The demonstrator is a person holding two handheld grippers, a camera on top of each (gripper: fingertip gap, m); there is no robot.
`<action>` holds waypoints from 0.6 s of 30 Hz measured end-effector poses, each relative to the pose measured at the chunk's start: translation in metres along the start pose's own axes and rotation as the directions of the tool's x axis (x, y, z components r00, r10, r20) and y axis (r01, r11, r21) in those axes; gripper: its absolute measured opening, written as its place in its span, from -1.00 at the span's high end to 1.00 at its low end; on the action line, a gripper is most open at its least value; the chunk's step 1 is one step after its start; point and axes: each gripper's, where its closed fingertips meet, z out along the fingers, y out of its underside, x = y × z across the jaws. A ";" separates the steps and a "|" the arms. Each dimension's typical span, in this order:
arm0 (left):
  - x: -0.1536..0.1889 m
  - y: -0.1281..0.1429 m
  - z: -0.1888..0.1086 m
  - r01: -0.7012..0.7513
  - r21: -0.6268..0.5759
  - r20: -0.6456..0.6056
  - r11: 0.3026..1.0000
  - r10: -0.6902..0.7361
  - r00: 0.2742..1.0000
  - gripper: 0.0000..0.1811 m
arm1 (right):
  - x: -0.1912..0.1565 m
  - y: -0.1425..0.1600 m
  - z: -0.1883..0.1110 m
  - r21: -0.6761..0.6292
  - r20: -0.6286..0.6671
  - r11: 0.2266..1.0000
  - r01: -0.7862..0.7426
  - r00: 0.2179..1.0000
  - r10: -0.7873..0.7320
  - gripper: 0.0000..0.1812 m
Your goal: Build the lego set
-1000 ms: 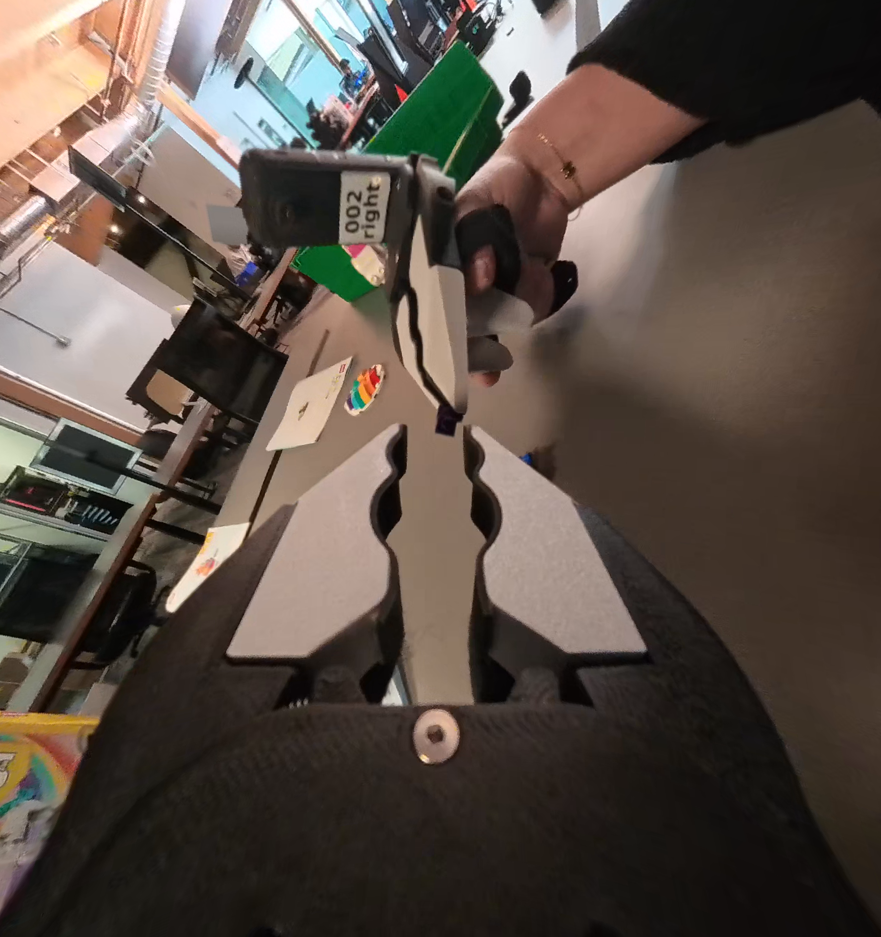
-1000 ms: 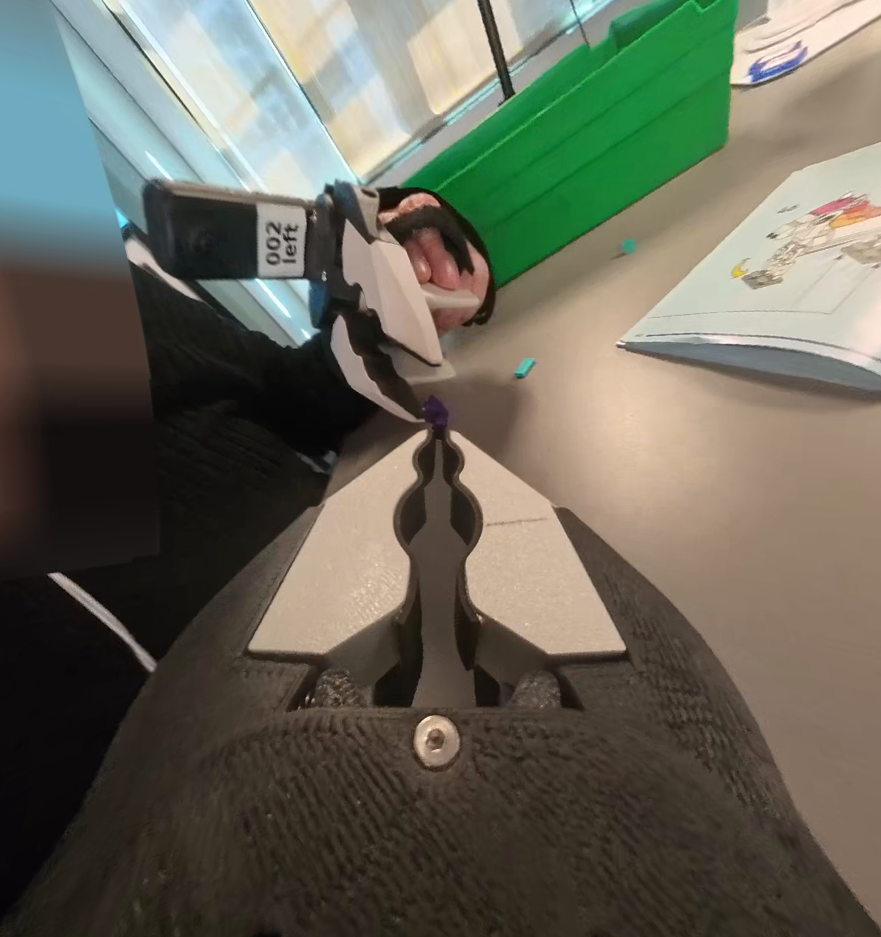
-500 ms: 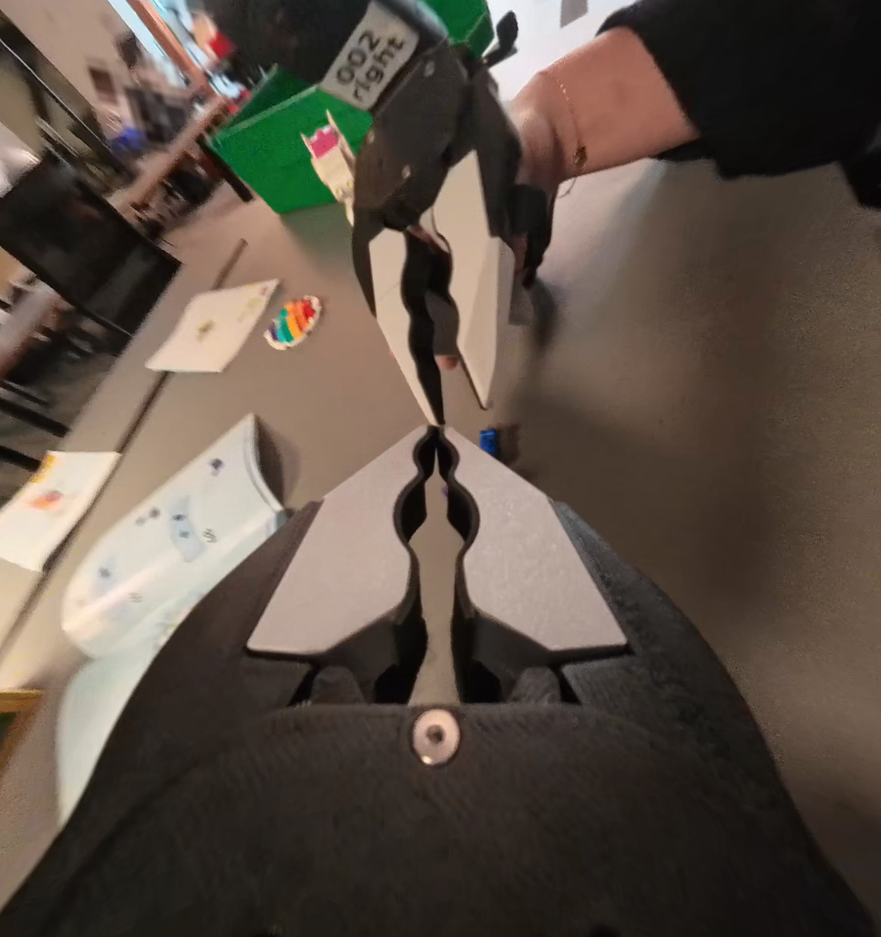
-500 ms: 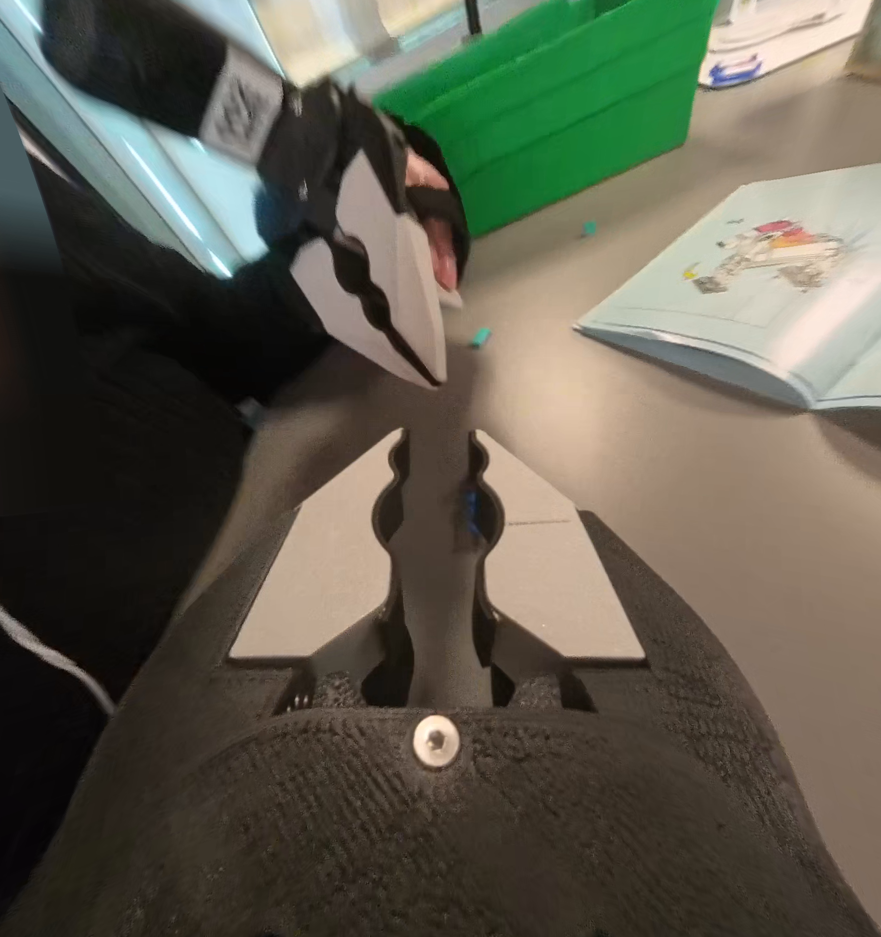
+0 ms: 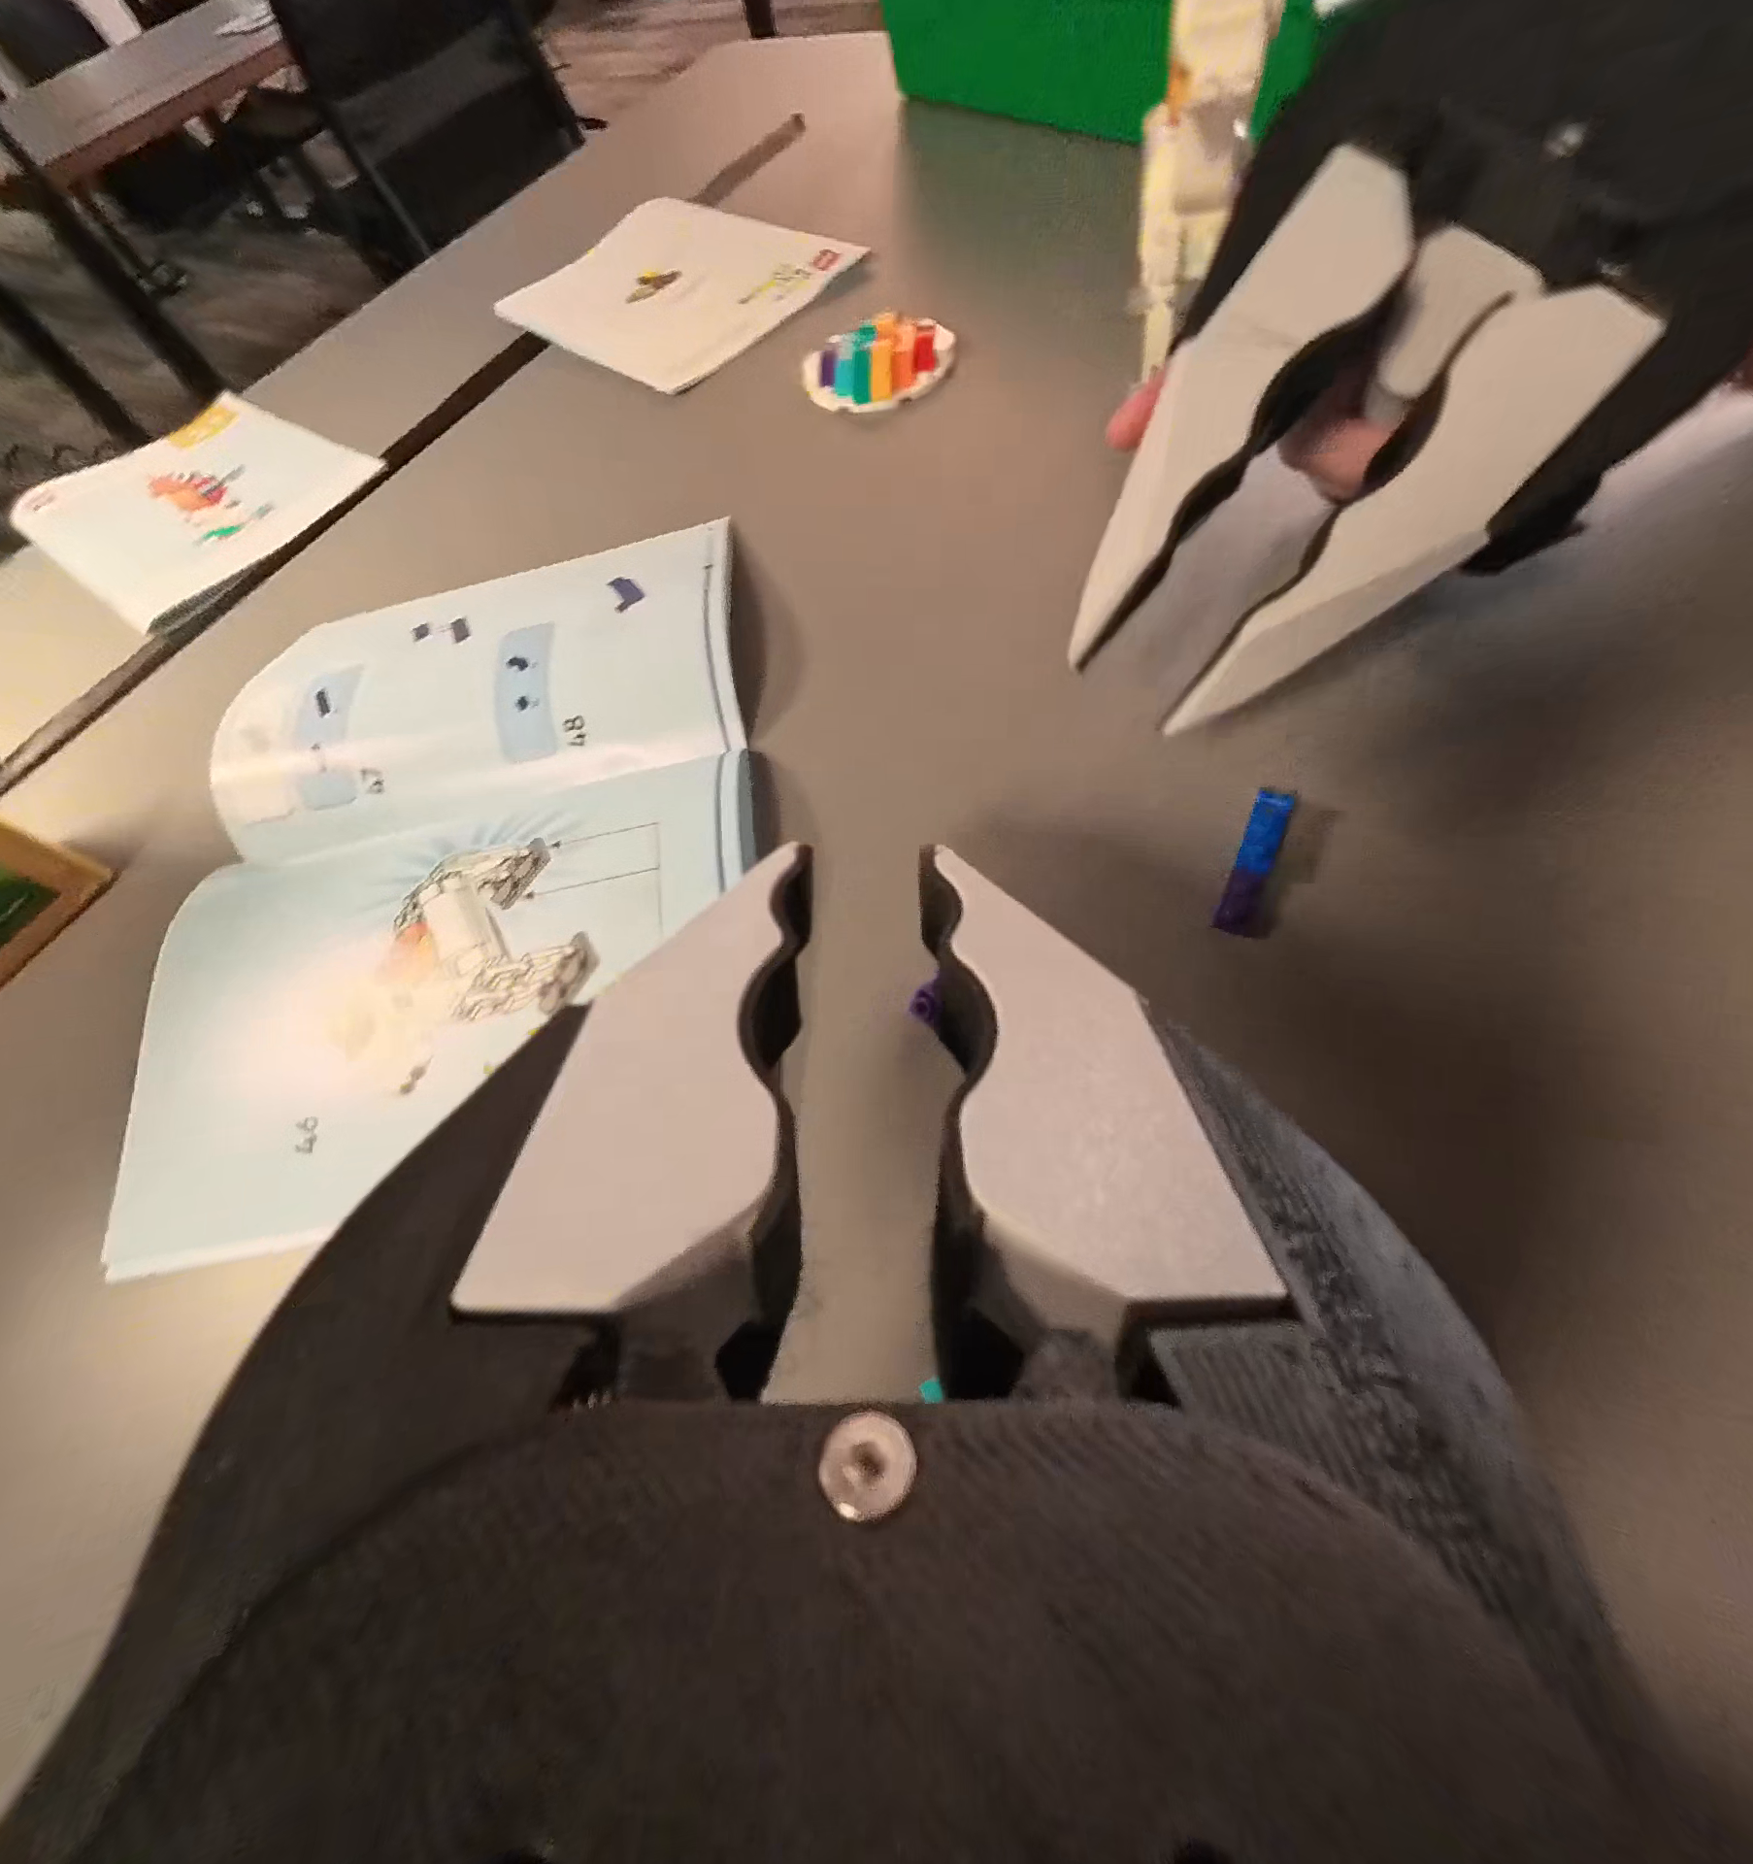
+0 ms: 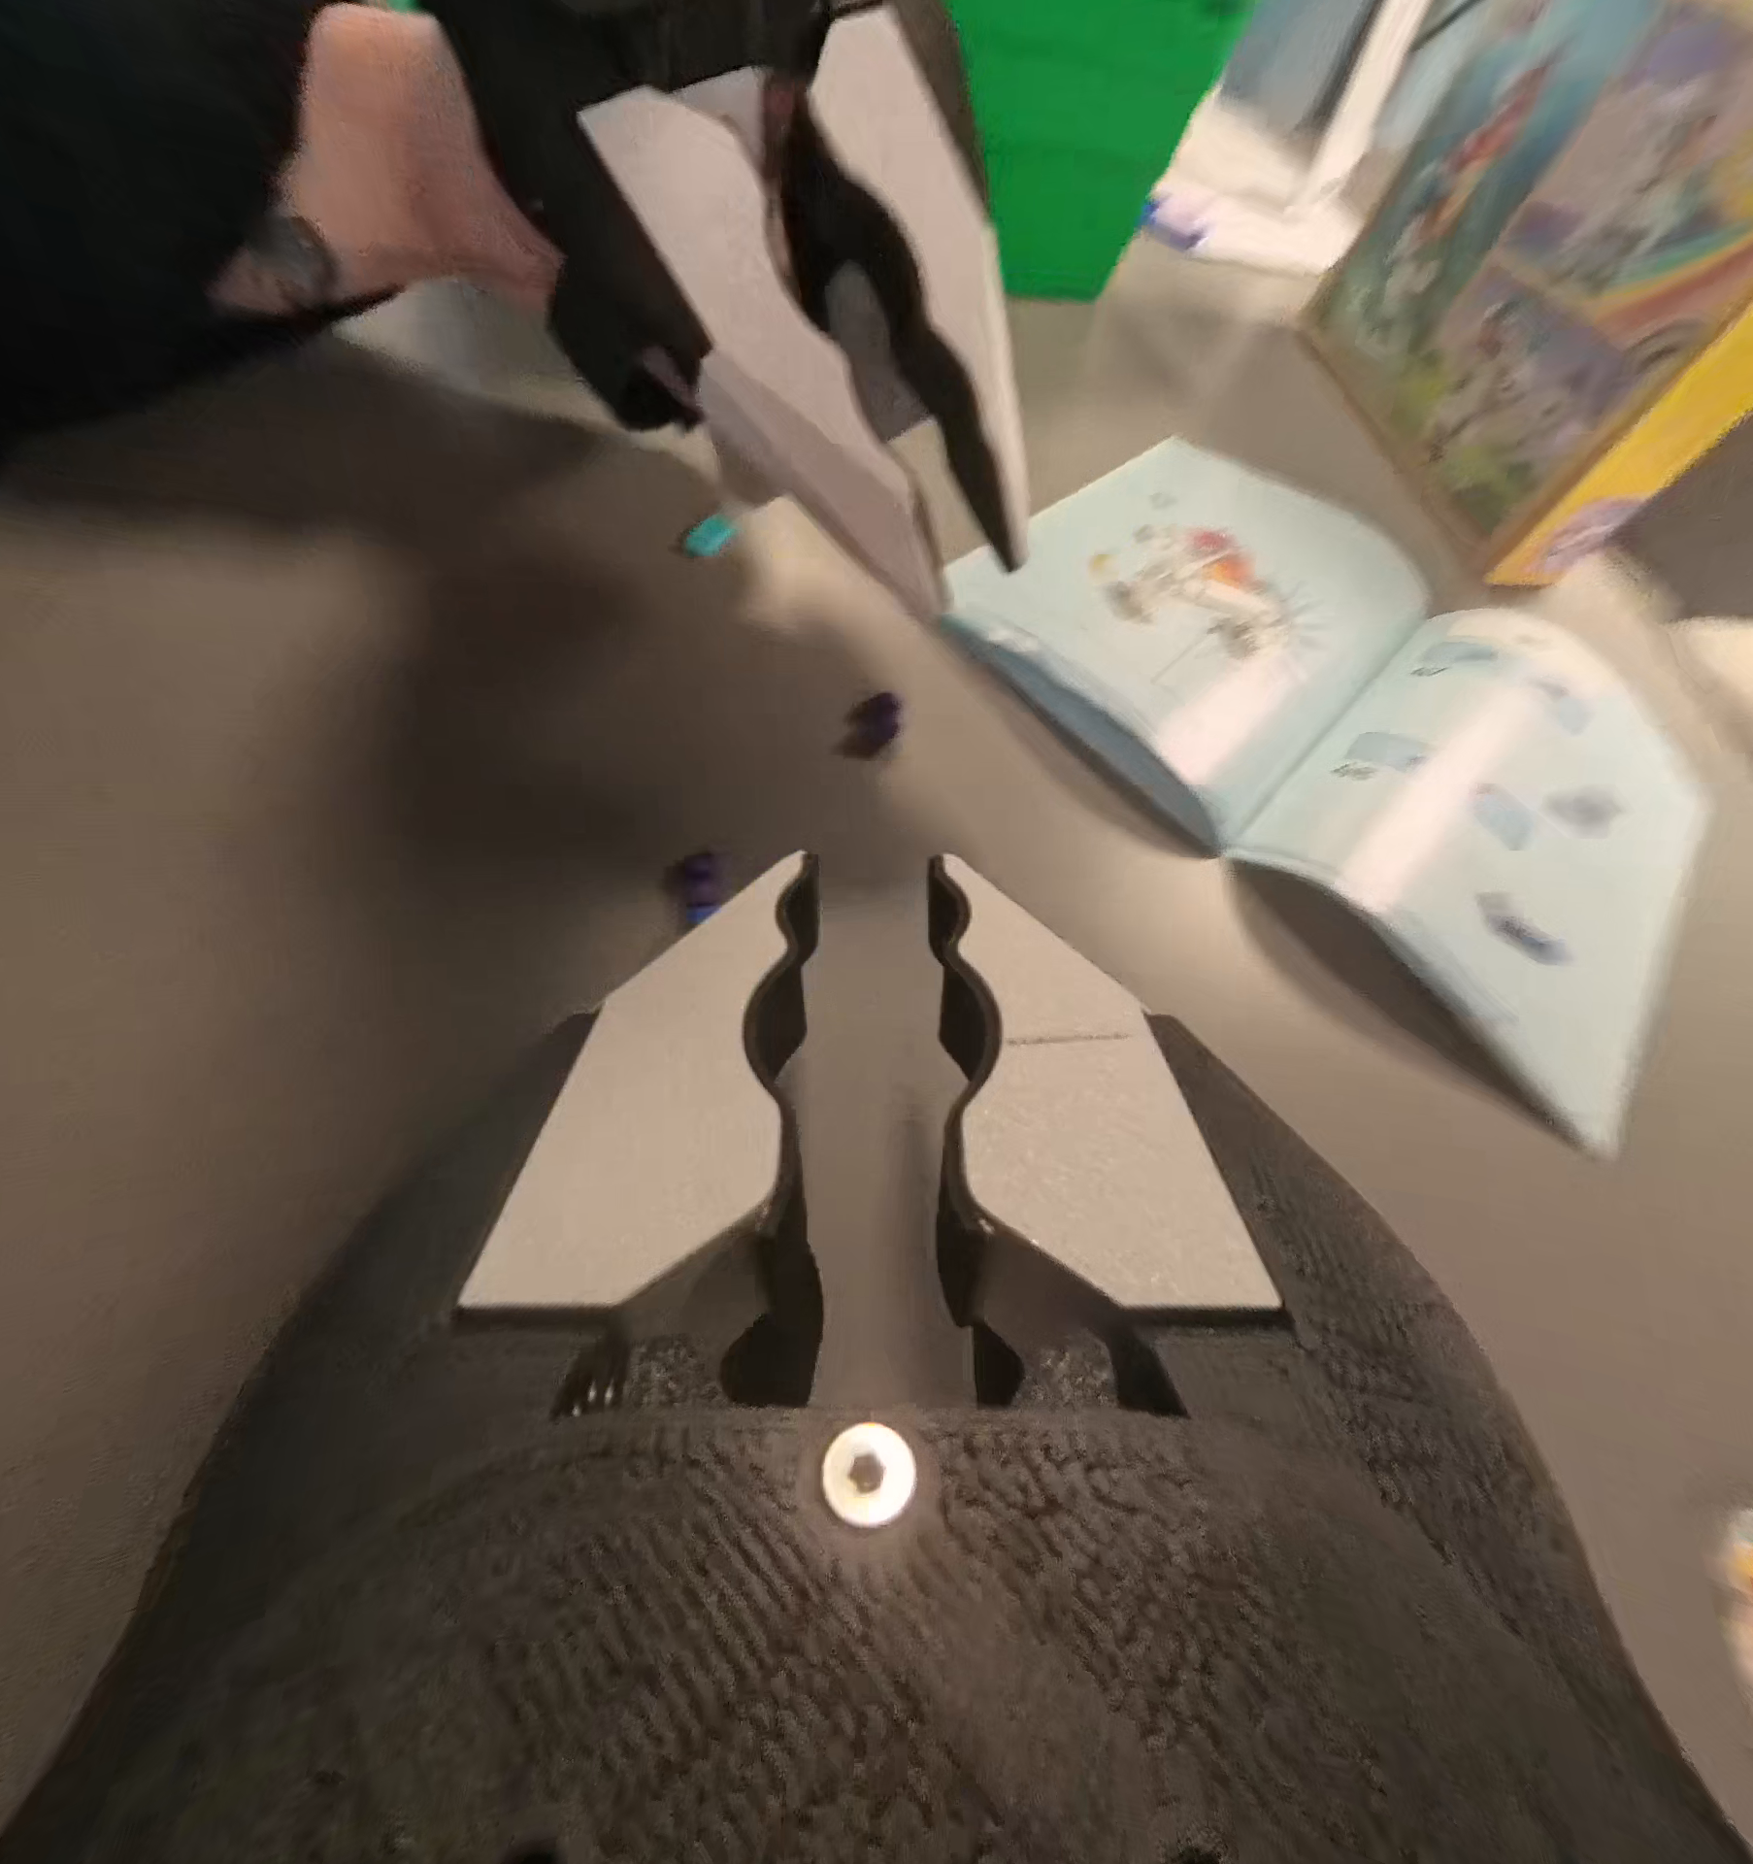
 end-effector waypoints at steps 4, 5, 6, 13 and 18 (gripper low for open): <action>0.004 0.014 0.003 0.143 -0.074 -0.096 0.987 -0.150 0.984 0.65 | 0.033 -0.024 -0.014 0.141 -0.348 0.956 0.258 0.917 -0.196 0.83; 0.011 0.019 0.005 0.163 -0.104 -0.149 0.981 -0.178 0.973 0.64 | 0.034 -0.025 -0.016 0.143 -0.384 0.944 0.299 0.895 -0.225 0.85; 0.016 0.024 0.006 0.179 -0.138 -0.184 0.974 -0.203 0.962 0.63 | 0.034 -0.025 -0.015 0.136 -0.397 0.935 0.326 0.883 -0.250 0.85; 0.020 0.046 0.009 0.098 -0.225 -0.202 0.969 -0.145 0.969 0.69 | 0.019 -0.021 -0.008 0.113 -0.326 0.921 0.373 0.890 -0.320 0.85; 0.022 0.047 0.010 0.061 -0.221 -0.211 0.973 -0.109 0.971 0.84 | -0.001 -0.013 -0.003 0.089 -0.141 0.956 0.278 0.954 -0.265 0.82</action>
